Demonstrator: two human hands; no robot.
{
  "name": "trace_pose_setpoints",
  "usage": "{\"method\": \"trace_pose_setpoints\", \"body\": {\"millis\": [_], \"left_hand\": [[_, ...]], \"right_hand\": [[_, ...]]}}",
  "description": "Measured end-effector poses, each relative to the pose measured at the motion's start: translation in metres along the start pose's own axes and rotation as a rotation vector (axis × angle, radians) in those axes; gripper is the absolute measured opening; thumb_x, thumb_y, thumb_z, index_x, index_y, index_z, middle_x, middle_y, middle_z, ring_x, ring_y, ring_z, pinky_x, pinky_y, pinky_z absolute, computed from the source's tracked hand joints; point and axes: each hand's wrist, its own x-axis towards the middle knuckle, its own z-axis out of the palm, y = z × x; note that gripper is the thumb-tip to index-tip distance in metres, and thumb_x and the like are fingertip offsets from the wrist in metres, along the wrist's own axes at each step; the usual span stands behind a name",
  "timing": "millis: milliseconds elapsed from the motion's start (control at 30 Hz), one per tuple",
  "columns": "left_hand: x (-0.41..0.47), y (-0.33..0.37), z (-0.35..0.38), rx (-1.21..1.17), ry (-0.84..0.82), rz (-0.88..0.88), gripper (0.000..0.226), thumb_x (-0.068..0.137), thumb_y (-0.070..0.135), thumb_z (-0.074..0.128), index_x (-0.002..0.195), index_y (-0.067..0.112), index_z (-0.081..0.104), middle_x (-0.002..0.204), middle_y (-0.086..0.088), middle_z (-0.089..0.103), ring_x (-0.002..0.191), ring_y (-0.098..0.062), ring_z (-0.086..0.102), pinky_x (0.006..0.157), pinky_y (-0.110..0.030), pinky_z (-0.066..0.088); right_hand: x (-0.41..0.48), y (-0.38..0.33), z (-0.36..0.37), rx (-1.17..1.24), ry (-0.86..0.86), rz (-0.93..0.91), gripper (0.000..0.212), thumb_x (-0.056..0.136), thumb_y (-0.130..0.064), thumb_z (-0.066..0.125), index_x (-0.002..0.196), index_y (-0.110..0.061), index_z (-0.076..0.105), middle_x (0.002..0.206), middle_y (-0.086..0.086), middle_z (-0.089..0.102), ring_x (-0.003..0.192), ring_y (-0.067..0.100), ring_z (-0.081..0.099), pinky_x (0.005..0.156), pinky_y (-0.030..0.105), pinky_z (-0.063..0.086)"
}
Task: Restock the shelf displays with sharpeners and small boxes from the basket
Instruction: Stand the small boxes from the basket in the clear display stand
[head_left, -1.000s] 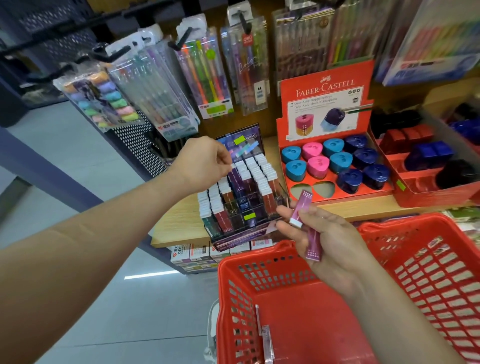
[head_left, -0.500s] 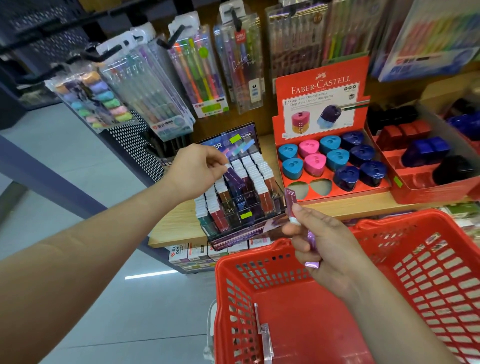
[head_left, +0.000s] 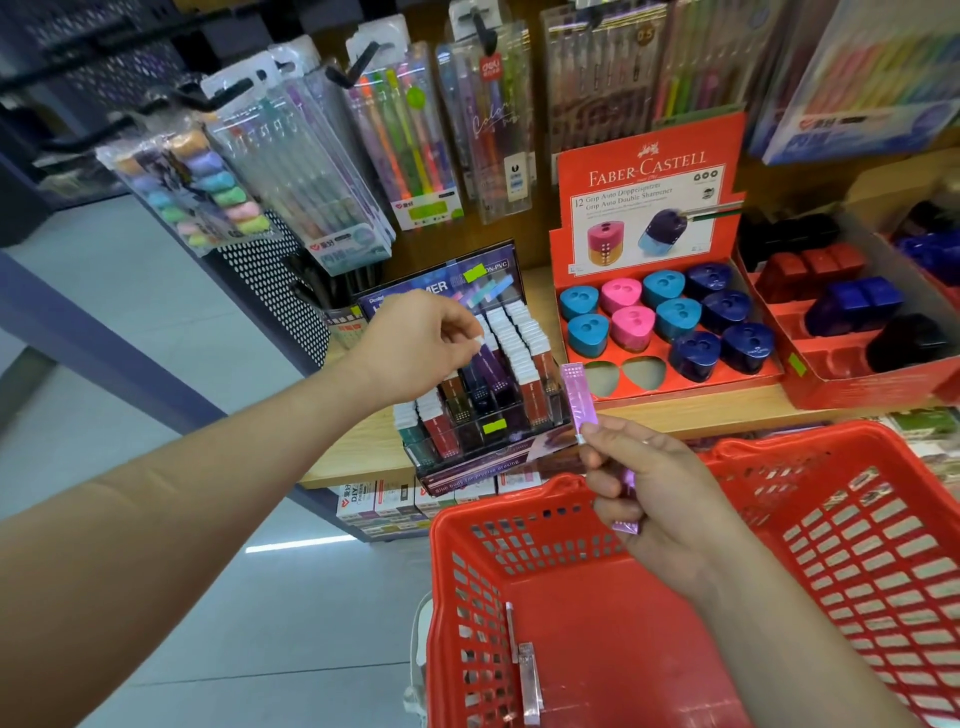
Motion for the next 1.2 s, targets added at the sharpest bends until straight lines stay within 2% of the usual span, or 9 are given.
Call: {"method": "trace_pose_setpoints", "body": {"millis": [133, 333, 600, 700, 800, 867, 933, 1067, 1200], "left_hand": [[-0.002, 0.003, 0.007, 0.067, -0.030, 0.041, 0.011, 0.086, 0.018, 0.069, 0.095, 0.015, 0.074, 0.078, 0.009, 0.065, 0.067, 0.005, 0.056, 0.068, -0.007, 0.042], [-0.005, 0.006, 0.019, 0.084, -0.033, 0.039, 0.010, 0.085, 0.021, 0.072, 0.094, 0.016, 0.070, 0.077, 0.008, 0.065, 0.073, -0.005, 0.062, 0.079, -0.026, 0.054], [-0.008, 0.013, 0.018, 0.117, -0.017, 0.060, 0.012, 0.091, 0.022, 0.064, 0.095, 0.016, 0.073, 0.084, 0.008, 0.067, 0.077, -0.005, 0.060, 0.080, -0.022, 0.050], [-0.009, 0.024, 0.003, -0.085, 0.029, -0.030, 0.014, 0.092, 0.021, 0.061, 0.095, 0.018, 0.074, 0.084, 0.013, 0.067, 0.072, 0.000, 0.060, 0.074, -0.015, 0.048], [-0.014, 0.042, -0.011, -0.425, -0.204, -0.070, 0.015, 0.092, 0.022, 0.063, 0.102, 0.020, 0.073, 0.090, 0.004, 0.073, 0.077, -0.006, 0.066, 0.073, -0.022, 0.055], [-0.017, 0.049, -0.013, -0.310, -0.319, 0.038, 0.017, 0.088, 0.025, 0.067, 0.103, 0.024, 0.074, 0.096, 0.010, 0.074, 0.089, -0.003, 0.066, 0.081, -0.019, 0.052], [-0.020, 0.052, -0.014, -0.239, -0.348, 0.077, 0.013, 0.084, 0.025, 0.071, 0.097, 0.025, 0.077, 0.092, 0.012, 0.074, 0.088, 0.000, 0.066, 0.081, -0.016, 0.050], [-0.028, 0.048, -0.014, -0.226, -0.549, 0.028, 0.010, 0.083, 0.023, 0.073, 0.091, 0.021, 0.078, 0.084, 0.011, 0.075, 0.079, 0.001, 0.066, 0.076, -0.017, 0.052], [-0.030, 0.046, -0.016, -0.513, -0.388, -0.078, 0.014, 0.088, 0.018, 0.066, 0.097, 0.009, 0.074, 0.078, -0.006, 0.072, 0.063, -0.006, 0.063, 0.064, -0.022, 0.054]], "right_hand": [[0.002, 0.002, -0.002, -0.005, 0.021, -0.002, 0.004, 0.089, -0.006, 0.062, 0.090, -0.010, 0.062, 0.062, 0.002, 0.048, 0.042, 0.006, 0.035, 0.031, 0.015, 0.020], [0.001, 0.001, -0.002, -0.011, 0.025, -0.022, 0.006, 0.086, -0.010, 0.066, 0.090, -0.010, 0.062, 0.062, 0.001, 0.048, 0.042, 0.006, 0.035, 0.032, 0.016, 0.019], [-0.003, 0.001, -0.001, -0.067, 0.026, -0.052, 0.009, 0.084, -0.014, 0.068, 0.091, -0.009, 0.065, 0.063, 0.001, 0.050, 0.043, 0.007, 0.036, 0.033, 0.016, 0.020], [-0.005, -0.003, 0.002, -0.119, 0.017, -0.077, 0.002, 0.087, -0.009, 0.066, 0.085, -0.010, 0.066, 0.062, 0.001, 0.051, 0.044, 0.008, 0.036, 0.034, 0.016, 0.020], [-0.009, -0.008, 0.007, -0.241, 0.003, -0.127, 0.009, 0.090, -0.010, 0.064, 0.082, -0.012, 0.066, 0.057, 0.001, 0.044, 0.046, 0.008, 0.033, 0.037, 0.018, 0.020], [-0.011, -0.012, 0.011, -0.320, 0.020, -0.167, 0.013, 0.090, -0.012, 0.064, 0.078, -0.016, 0.064, 0.052, 0.000, 0.042, 0.047, 0.009, 0.031, 0.039, 0.019, 0.020], [-0.013, -0.016, 0.014, -0.304, 0.040, -0.208, 0.012, 0.091, -0.014, 0.064, 0.079, -0.015, 0.064, 0.054, 0.000, 0.050, 0.048, 0.010, 0.033, 0.039, 0.018, 0.021], [-0.016, -0.021, 0.017, -0.099, 0.001, -0.210, 0.008, 0.091, -0.017, 0.065, 0.088, -0.010, 0.065, 0.076, 0.017, 0.062, 0.046, 0.009, 0.039, 0.034, 0.015, 0.021], [-0.016, -0.014, 0.023, -0.248, 0.004, -0.270, 0.013, 0.086, -0.016, 0.071, 0.094, -0.007, 0.066, 0.076, 0.043, 0.053, 0.041, 0.009, 0.035, 0.037, 0.017, 0.024]]}}
